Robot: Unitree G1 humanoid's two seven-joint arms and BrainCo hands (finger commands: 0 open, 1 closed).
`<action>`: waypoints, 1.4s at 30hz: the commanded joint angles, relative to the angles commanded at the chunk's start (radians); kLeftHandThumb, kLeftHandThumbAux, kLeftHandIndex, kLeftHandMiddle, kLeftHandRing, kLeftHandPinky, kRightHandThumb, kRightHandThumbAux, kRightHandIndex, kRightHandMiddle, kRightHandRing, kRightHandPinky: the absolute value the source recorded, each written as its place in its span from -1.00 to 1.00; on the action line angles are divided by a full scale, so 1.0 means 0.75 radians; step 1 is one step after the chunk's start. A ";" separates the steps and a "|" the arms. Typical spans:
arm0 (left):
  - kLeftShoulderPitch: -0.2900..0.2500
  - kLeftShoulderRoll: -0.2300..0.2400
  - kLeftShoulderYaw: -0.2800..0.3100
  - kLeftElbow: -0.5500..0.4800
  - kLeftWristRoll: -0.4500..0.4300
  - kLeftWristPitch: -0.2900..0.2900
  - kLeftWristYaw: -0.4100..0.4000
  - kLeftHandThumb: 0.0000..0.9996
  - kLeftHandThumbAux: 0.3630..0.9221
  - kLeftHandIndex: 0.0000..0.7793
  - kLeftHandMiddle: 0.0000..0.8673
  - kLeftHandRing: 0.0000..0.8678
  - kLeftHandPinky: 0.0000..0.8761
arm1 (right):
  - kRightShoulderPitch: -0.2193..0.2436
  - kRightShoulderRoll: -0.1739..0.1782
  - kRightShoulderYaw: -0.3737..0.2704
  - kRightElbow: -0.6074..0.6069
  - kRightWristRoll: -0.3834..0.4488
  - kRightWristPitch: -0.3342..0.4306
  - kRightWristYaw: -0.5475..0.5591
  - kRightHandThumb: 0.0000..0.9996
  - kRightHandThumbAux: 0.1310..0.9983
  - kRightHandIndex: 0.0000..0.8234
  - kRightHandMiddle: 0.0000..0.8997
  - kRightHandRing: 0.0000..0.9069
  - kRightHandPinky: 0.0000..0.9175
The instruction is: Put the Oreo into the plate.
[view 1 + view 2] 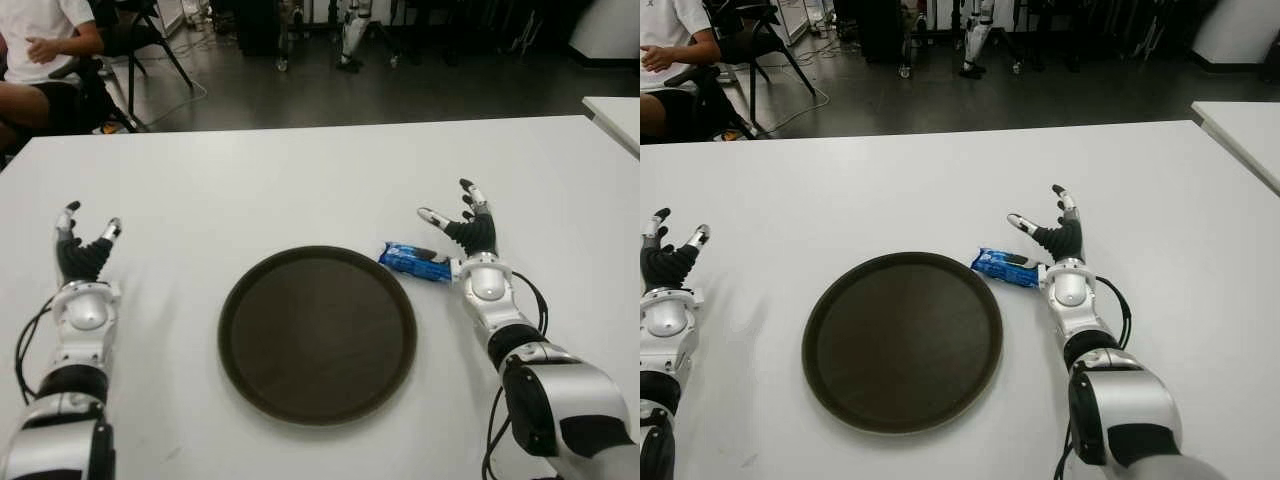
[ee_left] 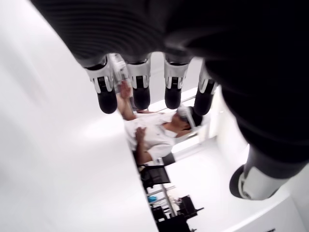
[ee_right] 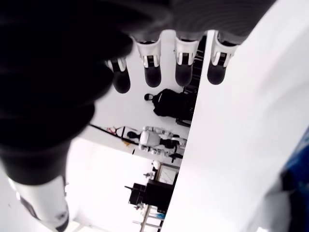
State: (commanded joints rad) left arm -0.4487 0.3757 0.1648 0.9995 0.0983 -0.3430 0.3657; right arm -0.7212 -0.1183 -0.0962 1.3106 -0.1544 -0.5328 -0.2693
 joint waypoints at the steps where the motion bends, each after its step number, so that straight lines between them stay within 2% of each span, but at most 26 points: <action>1: -0.004 0.000 -0.001 0.000 0.000 0.003 0.000 -1.00 -0.12 -0.98 -1.00 -1.00 -1.00 | -0.002 0.001 0.000 0.000 0.002 0.000 0.003 -1.00 0.41 -0.95 -1.00 -1.00 -1.00; 8: 0.000 0.004 -0.028 -0.052 0.034 0.029 0.005 -1.00 -0.07 -0.99 -1.00 -1.00 -1.00 | -0.007 0.008 -0.004 0.000 0.010 -0.016 0.006 -1.00 0.45 -0.96 -1.00 -1.00 -1.00; 12: 0.017 0.015 -0.050 -0.072 0.067 0.024 0.014 -1.00 0.01 -0.98 -1.00 -1.00 -1.00 | -0.011 0.006 0.004 0.002 -0.001 -0.011 -0.008 -1.00 0.41 -0.96 -1.00 -1.00 -1.00; 15: 0.027 0.026 -0.061 -0.070 0.082 0.019 0.005 -1.00 0.00 -0.98 -1.00 -1.00 -1.00 | -0.017 0.004 0.006 0.004 -0.003 -0.001 -0.018 -1.00 0.35 -0.96 -1.00 -1.00 -1.00; 20: -0.025 0.025 -0.041 0.036 0.059 0.020 -0.009 -1.00 -0.07 -0.98 -1.00 -1.00 -1.00 | -0.023 0.004 -0.002 0.005 0.011 0.011 -0.012 -1.00 0.31 -0.96 -1.00 -1.00 -1.00; 24: -0.046 0.005 0.008 0.052 -0.016 0.001 -0.056 -1.00 -0.09 -0.99 -1.00 -1.00 -1.00 | -0.026 0.004 -0.009 0.005 0.018 0.014 -0.009 -1.00 0.36 -0.94 -0.99 -1.00 -1.00; 27: -0.055 -0.003 0.007 0.051 -0.027 0.000 -0.069 -1.00 -0.14 -1.00 -1.00 -1.00 -1.00 | -0.027 0.001 -0.005 0.006 0.011 0.020 -0.011 -1.00 0.37 -0.92 -0.97 -1.00 -1.00; 33: -0.034 -0.026 -0.011 -0.008 -0.011 -0.018 -0.043 -1.00 -0.17 -1.00 -1.00 -1.00 -1.00 | -0.030 -0.002 0.004 0.004 0.002 0.035 -0.014 -1.00 0.26 -0.91 -0.98 -1.00 -1.00; 42: -0.033 -0.026 -0.005 0.017 -0.019 -0.053 -0.055 -1.00 -0.19 -1.00 -1.00 -1.00 -1.00 | -0.029 0.000 0.007 0.002 0.000 0.037 -0.027 -1.00 0.20 -0.92 -0.99 -1.00 -1.00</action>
State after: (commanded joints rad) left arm -0.4737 0.3560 0.1612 1.0126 0.0838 -0.3827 0.3247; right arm -0.7428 -0.1181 -0.0909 1.3123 -0.1543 -0.5050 -0.2893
